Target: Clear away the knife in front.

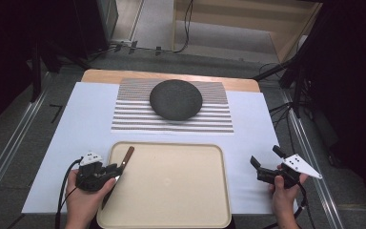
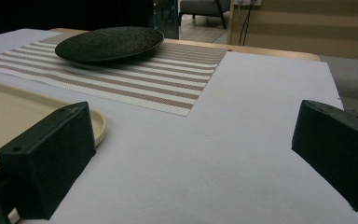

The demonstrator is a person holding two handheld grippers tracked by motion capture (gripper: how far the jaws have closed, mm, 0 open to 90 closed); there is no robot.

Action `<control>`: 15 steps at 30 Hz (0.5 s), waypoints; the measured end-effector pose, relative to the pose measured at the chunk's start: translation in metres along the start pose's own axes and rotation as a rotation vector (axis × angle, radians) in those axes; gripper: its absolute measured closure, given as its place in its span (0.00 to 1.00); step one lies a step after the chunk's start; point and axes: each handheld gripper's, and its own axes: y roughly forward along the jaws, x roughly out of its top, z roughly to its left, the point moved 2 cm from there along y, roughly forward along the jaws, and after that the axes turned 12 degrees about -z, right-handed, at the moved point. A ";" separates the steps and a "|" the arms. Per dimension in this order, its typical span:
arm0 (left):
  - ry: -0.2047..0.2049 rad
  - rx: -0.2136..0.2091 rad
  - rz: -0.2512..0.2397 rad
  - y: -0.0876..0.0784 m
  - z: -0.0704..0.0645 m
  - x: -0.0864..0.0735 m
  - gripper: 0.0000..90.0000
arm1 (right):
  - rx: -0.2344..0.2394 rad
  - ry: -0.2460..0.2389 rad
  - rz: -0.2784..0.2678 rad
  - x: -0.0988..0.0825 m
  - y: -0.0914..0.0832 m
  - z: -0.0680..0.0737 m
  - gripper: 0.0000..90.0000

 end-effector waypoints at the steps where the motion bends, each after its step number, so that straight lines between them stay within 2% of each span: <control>1: 0.010 -0.006 -0.018 0.000 0.000 0.002 0.68 | 0.000 -0.001 0.001 0.000 0.000 0.000 0.00; 2: 0.015 -0.021 -0.027 0.000 0.000 0.005 0.69 | 0.002 0.000 0.001 0.000 0.000 0.001 0.00; 4: 0.027 -0.067 -0.038 0.002 -0.003 0.010 0.81 | 0.002 0.000 0.002 0.000 0.000 0.001 0.00; 7: 0.086 -0.120 -0.004 0.010 -0.009 0.014 0.99 | 0.000 0.002 0.003 0.000 0.000 0.001 0.00; 9: 0.108 -0.133 0.017 0.017 -0.013 0.015 0.99 | 0.000 0.000 0.003 0.000 0.000 0.001 0.00; 12: 0.145 -0.112 0.048 0.024 -0.013 0.014 0.99 | 0.000 0.000 0.006 0.000 0.000 0.001 0.00; 15: 0.127 -0.105 0.052 0.025 -0.008 0.013 0.99 | 0.001 -0.002 0.005 0.000 0.000 0.001 0.00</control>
